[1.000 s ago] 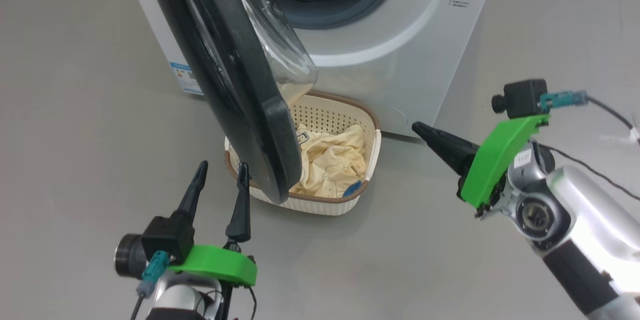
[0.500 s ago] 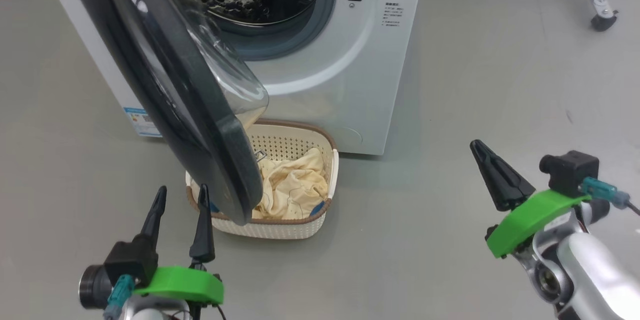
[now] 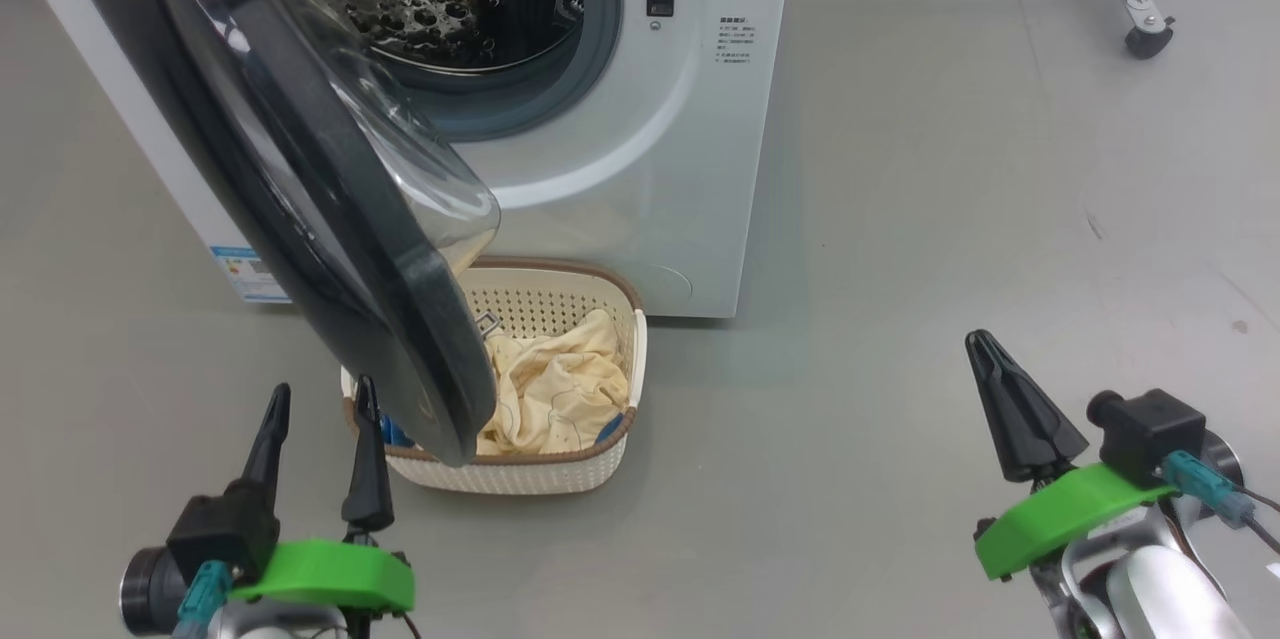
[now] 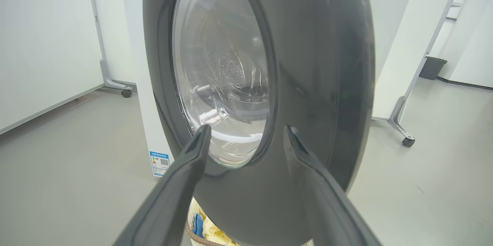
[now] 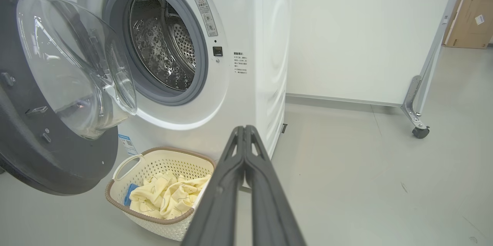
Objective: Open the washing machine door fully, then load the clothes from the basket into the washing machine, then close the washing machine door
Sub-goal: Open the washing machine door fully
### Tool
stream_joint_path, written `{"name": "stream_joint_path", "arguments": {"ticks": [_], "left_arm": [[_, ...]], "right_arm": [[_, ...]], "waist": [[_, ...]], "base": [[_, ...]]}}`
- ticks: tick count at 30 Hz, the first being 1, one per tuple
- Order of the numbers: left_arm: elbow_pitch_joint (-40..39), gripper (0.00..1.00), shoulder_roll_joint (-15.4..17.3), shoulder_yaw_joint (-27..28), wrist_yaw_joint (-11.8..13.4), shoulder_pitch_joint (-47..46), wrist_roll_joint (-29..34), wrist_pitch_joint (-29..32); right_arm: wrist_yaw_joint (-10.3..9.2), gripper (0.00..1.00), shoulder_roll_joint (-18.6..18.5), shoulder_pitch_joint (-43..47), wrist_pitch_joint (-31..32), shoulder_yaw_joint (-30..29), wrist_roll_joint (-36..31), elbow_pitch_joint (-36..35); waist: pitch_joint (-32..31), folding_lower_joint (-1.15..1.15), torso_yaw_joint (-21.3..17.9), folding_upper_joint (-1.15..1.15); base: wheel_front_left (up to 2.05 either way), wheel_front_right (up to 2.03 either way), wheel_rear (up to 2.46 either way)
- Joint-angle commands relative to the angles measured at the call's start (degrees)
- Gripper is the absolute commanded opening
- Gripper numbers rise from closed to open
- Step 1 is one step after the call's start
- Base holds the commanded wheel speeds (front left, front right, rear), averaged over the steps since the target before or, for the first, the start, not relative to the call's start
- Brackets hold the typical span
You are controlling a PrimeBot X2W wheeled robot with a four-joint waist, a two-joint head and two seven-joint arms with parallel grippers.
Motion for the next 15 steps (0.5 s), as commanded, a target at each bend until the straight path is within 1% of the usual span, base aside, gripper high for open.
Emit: {"name": "stream_joint_path", "arguments": {"ticks": [1,2,3,9,15], "left_arm": [[-2.03,1.00,0.77,2.31,-0.42,-1.01,0.75,-0.65],[-1.96,1.00,0.77,2.32,-0.47,-0.92,0.84,-0.65],[-1.91,1.00,0.77,2.28,-0.52,-0.87,0.91,-0.65],[-1.47,1.00,0.77,1.76,-0.74,-0.68,1.15,-0.65],[-1.17,1.00,0.76,1.07,-0.96,-0.64,0.72,-0.65]], "right_arm": [[-0.15,0.52,0.02,-0.89,-0.82,-0.10,-0.93,-2.05],[-0.15,0.95,0.59,-0.61,-0.99,-0.82,-2.05,-2.13],[-0.15,1.00,1.11,-0.30,-1.17,-1.28,-3.29,-2.17],[-0.15,1.00,3.66,0.81,-1.63,-2.00,-6.46,-1.21],[-0.15,1.00,4.21,0.40,-2.09,-2.75,-7.15,-1.12]], "waist": [[-0.02,0.00,-0.14,0.00],[-0.04,0.00,-0.23,0.00],[-0.03,0.00,-0.27,0.00],[-0.02,0.00,-0.55,0.00],[-0.10,0.00,-0.63,0.00]], "base": [[0.00,0.00,0.00],[0.00,0.00,0.00],[0.00,0.00,0.00],[0.00,0.00,0.00],[0.00,0.00,0.00]]}}
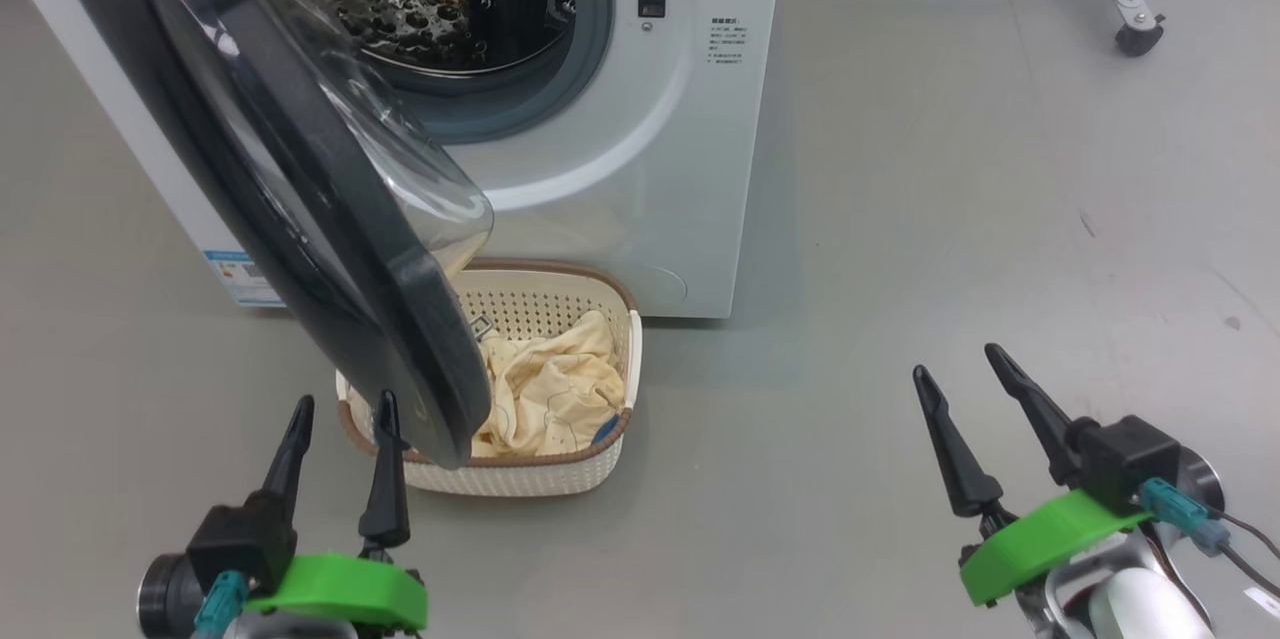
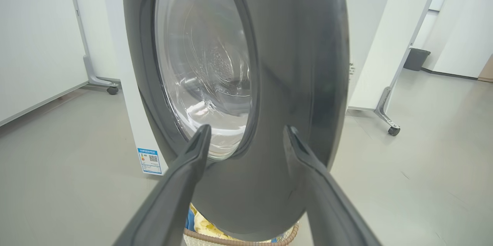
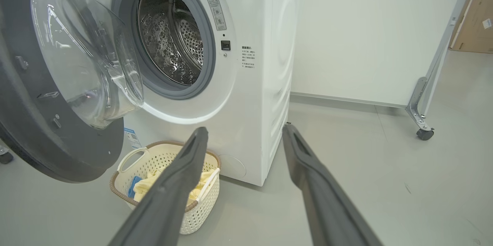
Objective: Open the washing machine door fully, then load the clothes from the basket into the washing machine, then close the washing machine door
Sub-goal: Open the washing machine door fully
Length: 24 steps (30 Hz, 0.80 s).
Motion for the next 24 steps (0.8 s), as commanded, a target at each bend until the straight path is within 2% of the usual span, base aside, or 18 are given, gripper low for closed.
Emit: {"name": "stream_joint_path", "arguments": {"ticks": [1,24], "left_arm": [[-1.68,1.00,0.76,1.82,-0.05,-1.53,0.19,-0.65],[-1.38,1.00,0.76,0.83,-0.20,-0.88,0.36,-0.65]], "right_arm": [[-0.16,1.00,-0.19,-1.90,-0.63,0.69,-0.34,-1.69],[-0.16,1.00,0.38,-1.95,-1.14,-0.66,-2.33,-0.55]], "waist": [[-0.03,0.00,0.03,0.00],[-0.46,0.00,0.19,0.00]], "base": [[0.00,0.00,0.00],[0.00,0.00,0.00]]}}
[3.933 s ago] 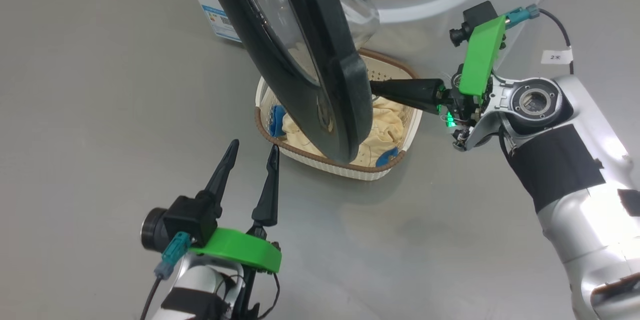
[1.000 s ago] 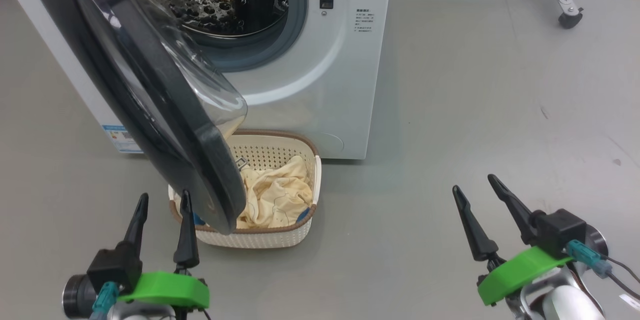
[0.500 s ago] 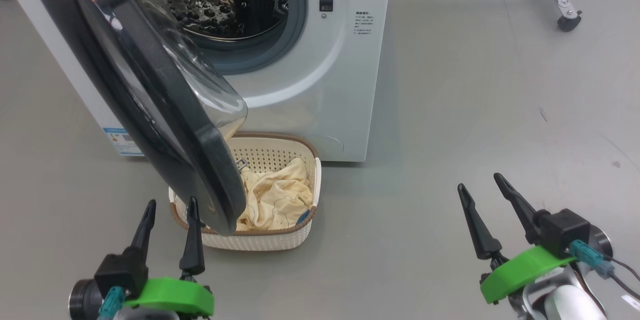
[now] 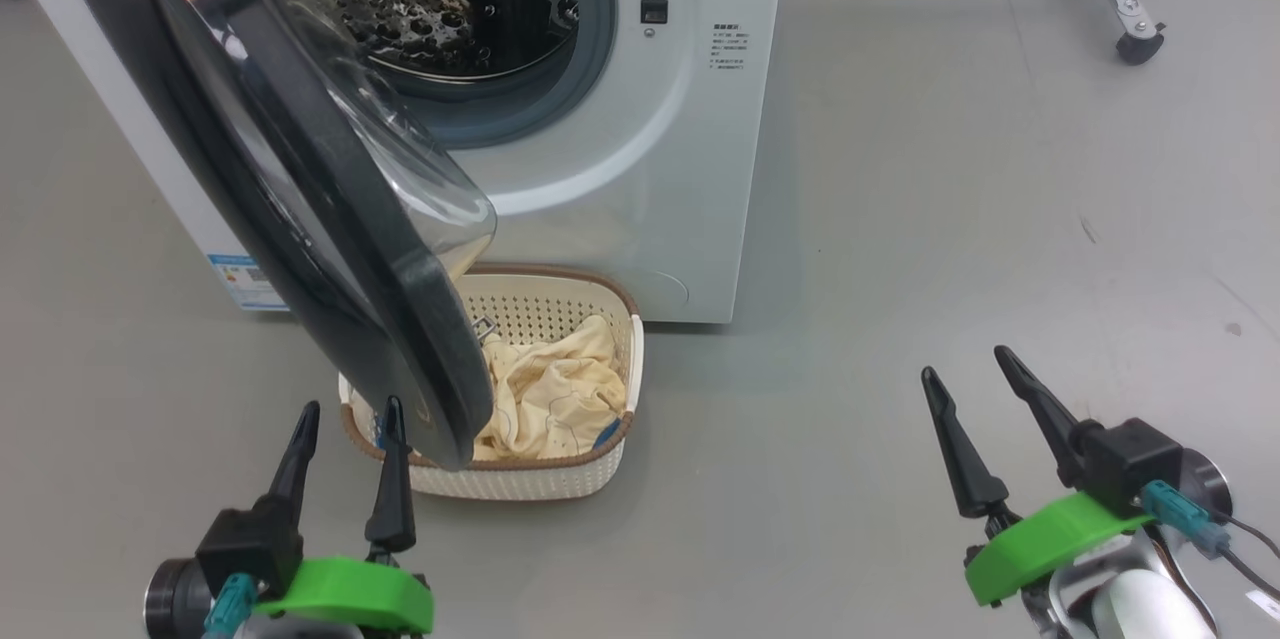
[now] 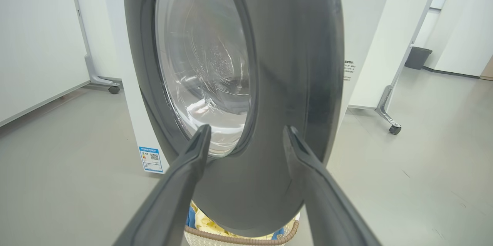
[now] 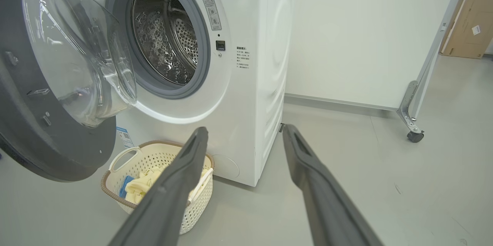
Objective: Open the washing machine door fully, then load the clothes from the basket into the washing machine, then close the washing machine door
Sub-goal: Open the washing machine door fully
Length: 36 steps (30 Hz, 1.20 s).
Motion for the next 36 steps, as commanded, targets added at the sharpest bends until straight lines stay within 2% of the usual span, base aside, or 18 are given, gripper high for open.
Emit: {"name": "stream_joint_path", "arguments": {"ticks": [1,25,27,28,36], "left_arm": [[-1.61,1.00,0.75,1.72,-0.15,-1.15,0.30,-0.65],[-1.67,1.00,0.75,1.88,-0.11,-1.34,0.44,-0.65],[-1.60,0.39,0.75,1.86,-0.12,-1.36,0.36,-0.65],[-1.49,0.00,0.75,1.84,-0.12,-1.37,0.28,-0.65],[-1.28,0.00,0.75,2.05,-0.18,-1.74,-0.58,-0.65]], "right_arm": [[-0.16,1.00,-0.18,-2.01,-0.64,0.82,-0.30,-1.47],[-0.16,1.00,0.46,-2.65,-0.81,0.29,-0.92,-0.40],[-0.16,1.00,0.52,-2.70,-0.82,0.38,-0.94,-0.30],[-0.16,1.00,0.54,-2.72,-0.82,0.43,-0.96,-0.25],[-0.16,1.00,0.57,-2.93,-0.84,0.48,-1.30,0.01]], "waist": [[0.09,0.00,-0.02,0.00],[0.52,0.00,0.24,0.00],[0.58,0.00,0.26,0.00],[0.61,0.00,0.28,0.00],[0.93,0.00,0.45,0.00]], "base": [[0.00,0.00,0.00],[0.00,0.00,0.00],[0.00,0.00,0.00],[0.00,0.00,0.00],[0.00,0.00,0.00]]}}
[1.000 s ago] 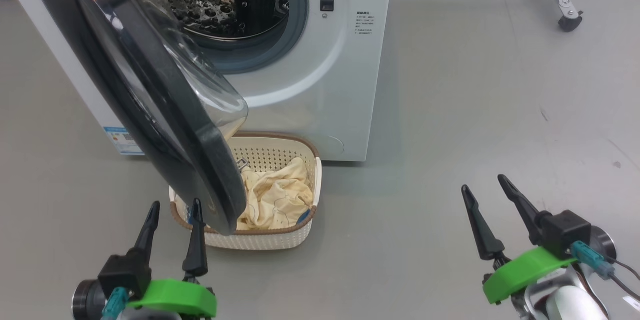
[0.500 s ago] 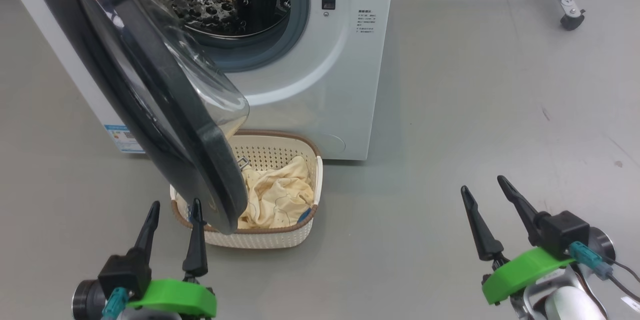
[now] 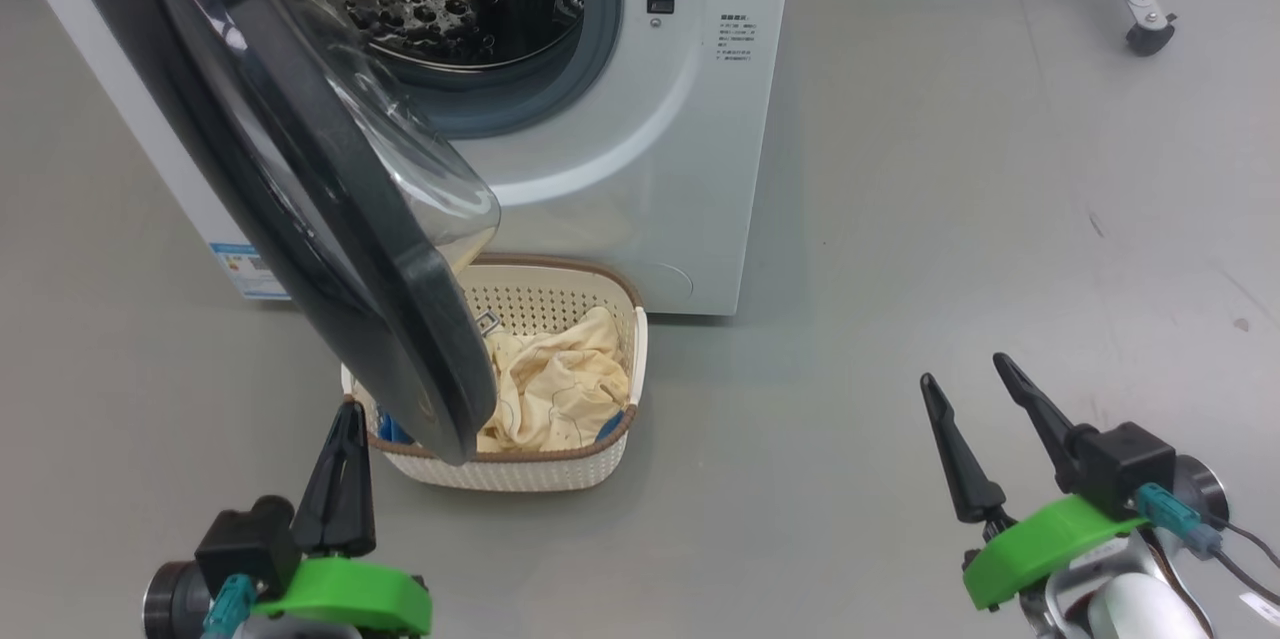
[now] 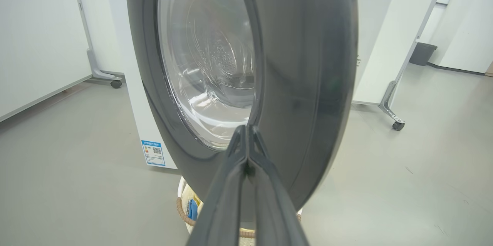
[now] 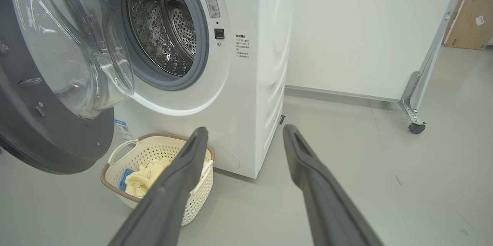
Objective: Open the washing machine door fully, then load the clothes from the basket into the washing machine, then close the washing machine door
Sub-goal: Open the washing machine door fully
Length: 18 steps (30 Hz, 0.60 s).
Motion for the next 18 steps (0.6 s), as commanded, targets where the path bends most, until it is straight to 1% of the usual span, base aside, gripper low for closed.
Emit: {"name": "stream_joint_path", "arguments": {"ticks": [1,4,10,18], "left_arm": [[-1.94,0.00,0.75,2.05,-0.18,-1.74,-0.59,-0.65],[-2.35,0.00,0.75,2.33,-0.20,-1.84,-0.97,-0.65],[-5.17,0.00,0.75,4.98,-0.26,-2.73,-1.76,-0.65],[-10.67,0.00,1.38,8.38,-0.35,-6.38,-1.53,-0.65]], "right_arm": [[-0.16,1.00,-0.03,-2.83,-0.77,0.97,-0.66,-1.49],[-0.16,1.00,0.00,-2.87,-0.77,0.99,-0.61,-1.37],[-0.16,1.00,0.01,-3.25,-0.77,1.17,-0.54,-1.10],[-0.16,1.00,0.18,-3.58,-0.78,1.08,-0.54,-0.61]], "waist": [[0.07,0.00,0.04,0.00],[0.16,0.00,0.09,0.00],[0.38,0.00,0.20,0.00],[0.24,0.00,0.42,0.00]], "base": [[0.00,0.00,0.00],[0.00,0.00,0.00],[0.00,0.00,0.00],[0.00,0.00,0.00]]}}
